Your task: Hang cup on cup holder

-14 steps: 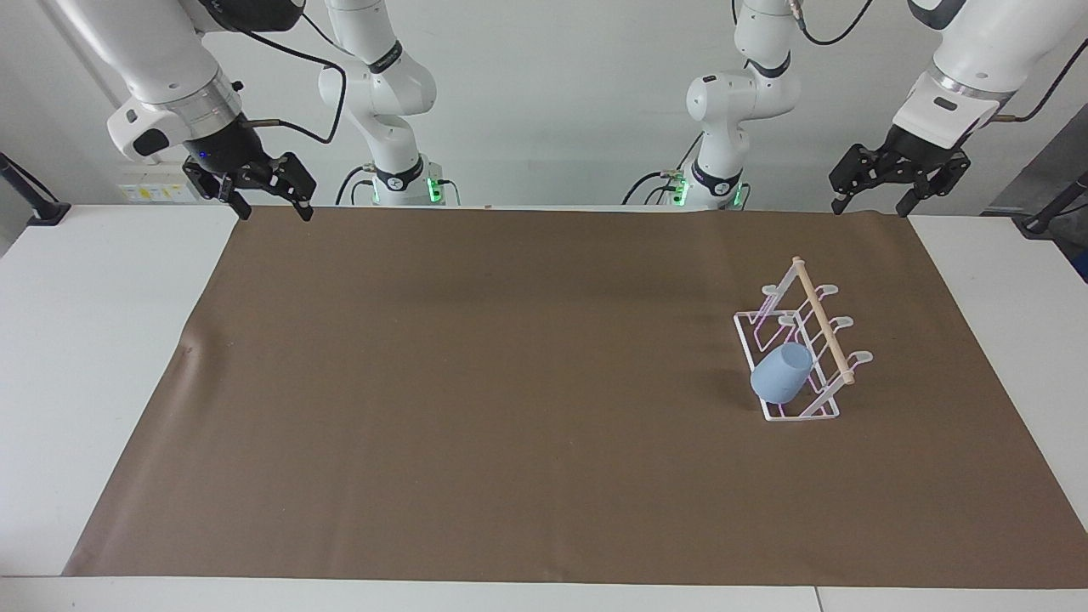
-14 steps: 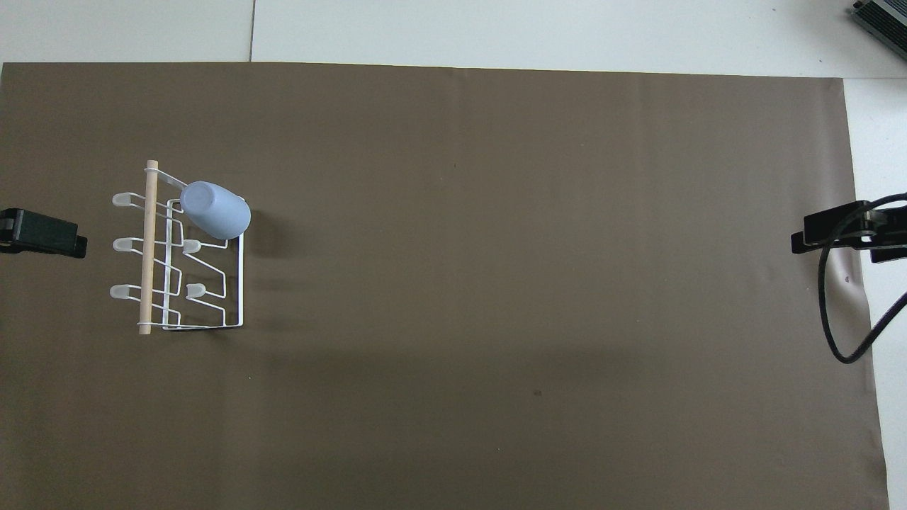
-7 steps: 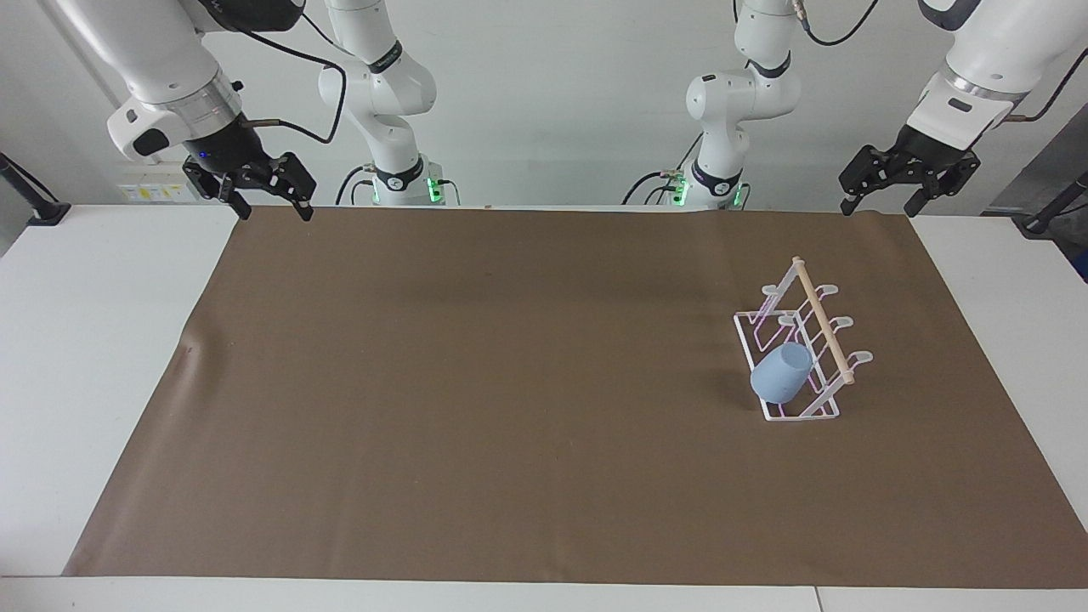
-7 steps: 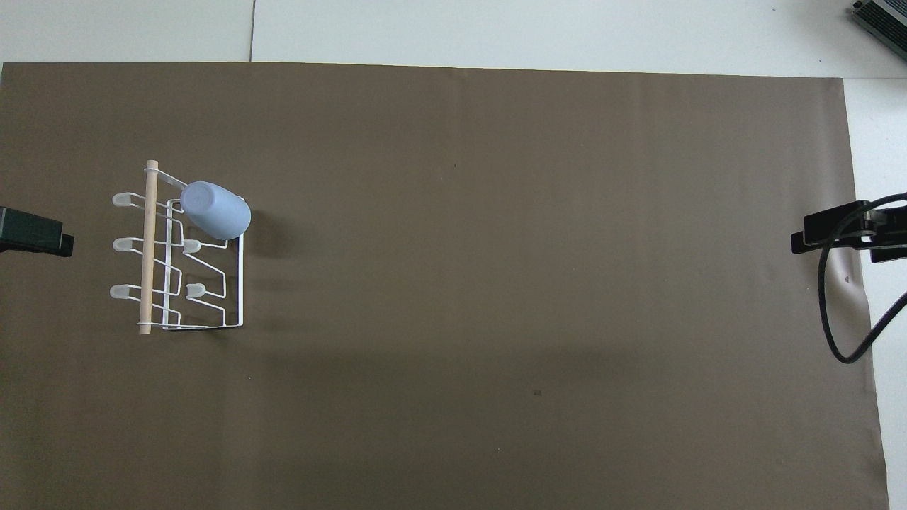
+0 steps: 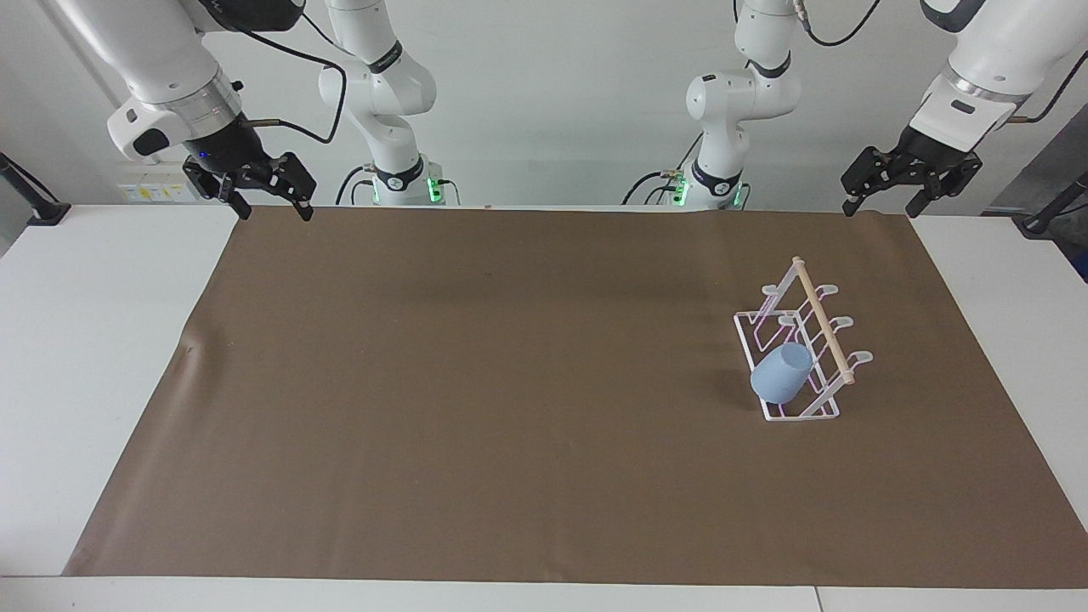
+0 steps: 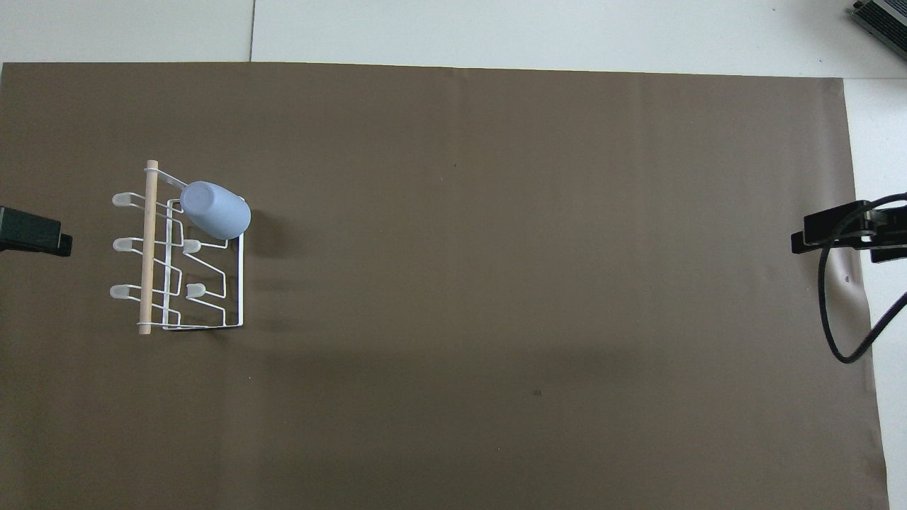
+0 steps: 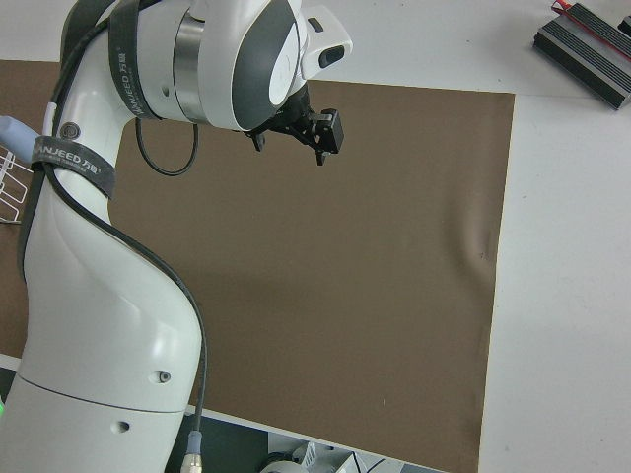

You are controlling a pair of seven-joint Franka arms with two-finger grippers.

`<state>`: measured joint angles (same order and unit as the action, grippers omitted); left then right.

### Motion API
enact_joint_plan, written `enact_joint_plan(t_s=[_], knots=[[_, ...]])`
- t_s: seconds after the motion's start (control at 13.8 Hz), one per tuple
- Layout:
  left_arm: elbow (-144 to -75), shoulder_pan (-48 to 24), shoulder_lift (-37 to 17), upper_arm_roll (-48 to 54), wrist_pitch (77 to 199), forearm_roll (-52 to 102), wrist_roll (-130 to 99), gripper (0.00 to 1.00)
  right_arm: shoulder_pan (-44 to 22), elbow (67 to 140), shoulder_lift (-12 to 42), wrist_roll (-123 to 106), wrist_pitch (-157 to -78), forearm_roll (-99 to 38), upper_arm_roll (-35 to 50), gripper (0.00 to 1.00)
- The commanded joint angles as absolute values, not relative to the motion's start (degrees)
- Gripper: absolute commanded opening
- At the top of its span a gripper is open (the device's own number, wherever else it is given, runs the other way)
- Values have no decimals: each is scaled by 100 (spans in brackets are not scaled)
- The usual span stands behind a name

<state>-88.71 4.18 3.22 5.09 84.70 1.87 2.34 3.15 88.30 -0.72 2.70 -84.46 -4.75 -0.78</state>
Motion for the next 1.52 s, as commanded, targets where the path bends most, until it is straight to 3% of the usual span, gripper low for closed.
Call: enact_joint_plan(t_s=[0.0, 1.45], knots=[[-8833, 352, 316, 431, 8385, 246, 237, 100, 281, 8842, -123, 325, -8455, -369, -97, 100], [-8859, 387, 316, 422, 8473, 255, 237, 100, 237, 8850, -228, 273, -8525, -396, -88, 100]])
